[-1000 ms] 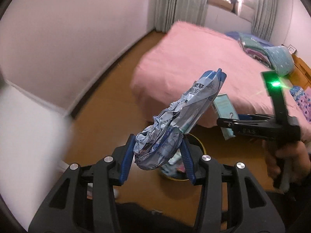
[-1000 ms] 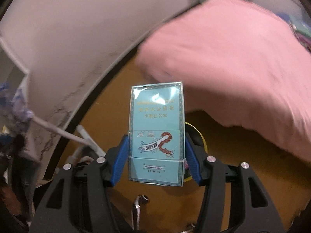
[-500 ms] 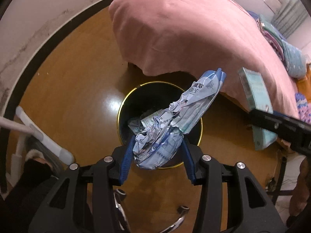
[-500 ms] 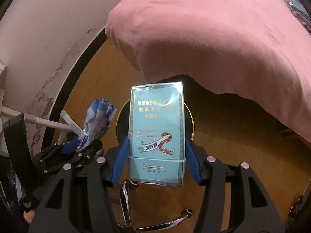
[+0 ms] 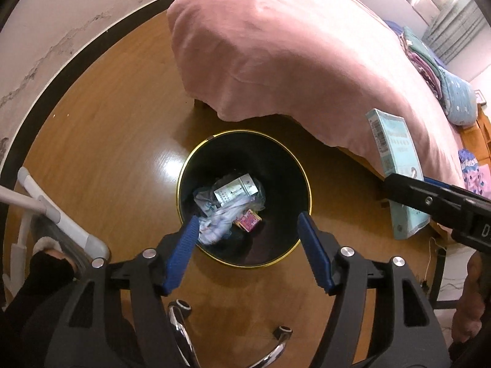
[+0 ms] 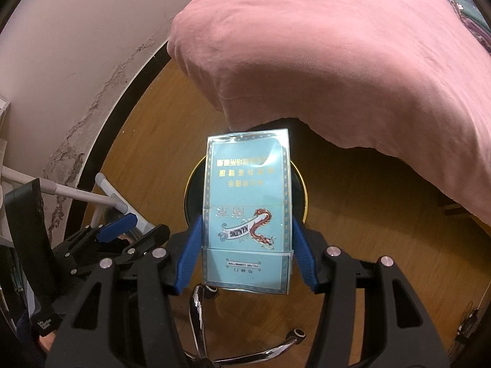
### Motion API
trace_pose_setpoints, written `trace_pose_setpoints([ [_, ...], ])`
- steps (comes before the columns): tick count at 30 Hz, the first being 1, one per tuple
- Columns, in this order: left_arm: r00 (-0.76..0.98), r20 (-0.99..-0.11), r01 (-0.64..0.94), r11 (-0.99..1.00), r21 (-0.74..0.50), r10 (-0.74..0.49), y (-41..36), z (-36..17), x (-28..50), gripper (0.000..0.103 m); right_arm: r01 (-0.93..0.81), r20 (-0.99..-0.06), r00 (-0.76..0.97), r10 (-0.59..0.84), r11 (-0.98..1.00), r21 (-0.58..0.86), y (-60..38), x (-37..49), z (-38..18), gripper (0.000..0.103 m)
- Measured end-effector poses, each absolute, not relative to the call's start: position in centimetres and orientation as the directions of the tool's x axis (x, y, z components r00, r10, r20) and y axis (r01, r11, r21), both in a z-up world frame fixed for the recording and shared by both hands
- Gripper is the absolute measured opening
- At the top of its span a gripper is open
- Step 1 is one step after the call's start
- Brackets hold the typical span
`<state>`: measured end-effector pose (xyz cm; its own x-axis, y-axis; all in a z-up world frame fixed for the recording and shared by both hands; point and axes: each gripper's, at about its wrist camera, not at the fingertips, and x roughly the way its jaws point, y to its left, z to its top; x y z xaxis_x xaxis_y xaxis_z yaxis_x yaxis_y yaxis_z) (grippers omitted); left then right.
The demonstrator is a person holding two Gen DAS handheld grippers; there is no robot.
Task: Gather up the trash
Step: 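Carry both items to the bin and open both tools over it, then move both tools back to the desk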
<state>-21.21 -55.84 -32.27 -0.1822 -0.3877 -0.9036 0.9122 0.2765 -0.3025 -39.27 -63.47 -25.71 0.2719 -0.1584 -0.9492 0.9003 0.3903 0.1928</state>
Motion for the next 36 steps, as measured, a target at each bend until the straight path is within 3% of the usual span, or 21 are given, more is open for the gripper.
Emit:
trace_pose_setpoints([
  [9,-0.188,-0.896,0.903,0.288,-0.319,-0.403,-55.7,-31.8,-20.8,0.065,0.889,-0.949,0.280,-0.143,0.412,0.200,-63.5,-38.5,-25.9,0.055],
  [13,-0.191,-0.893,0.898,0.296,-0.326,-0.407,-55.6,-31.8,-20.6,0.065,0.884,-0.947,0.288,-0.145,0.420,0.204,-63.5,-38.3,-26.0,0.064],
  [24,-0.163,-0.877,0.899,0.298,-0.321,-0.453,-54.8,-30.3,-20.4,0.068,0.889,-0.940,0.286,-0.185,0.418,0.188,-63.3,-38.5,-25.2,0.072],
  [27,-0.147,-0.853,0.907,0.275,-0.318,-0.500,-53.4,-27.2,-20.4,0.075,0.884,-0.931,0.274,-0.243,0.446,0.144,-62.8,-38.2,-23.5,0.073],
  [30,-0.084,-0.819,0.930,0.250,-0.268,-0.568,-50.9,-22.0,-20.1,0.091,0.877,-0.900,0.270,-0.341,0.472,0.084,-61.8,-37.7,-20.2,0.075],
  [36,0.088,-0.739,0.950,0.279,-0.138,-0.667,-41.8,-10.1,-16.2,0.095,0.804,-0.810,0.436,-0.393,0.573,0.155,-57.9,-34.3,-12.4,0.080],
])
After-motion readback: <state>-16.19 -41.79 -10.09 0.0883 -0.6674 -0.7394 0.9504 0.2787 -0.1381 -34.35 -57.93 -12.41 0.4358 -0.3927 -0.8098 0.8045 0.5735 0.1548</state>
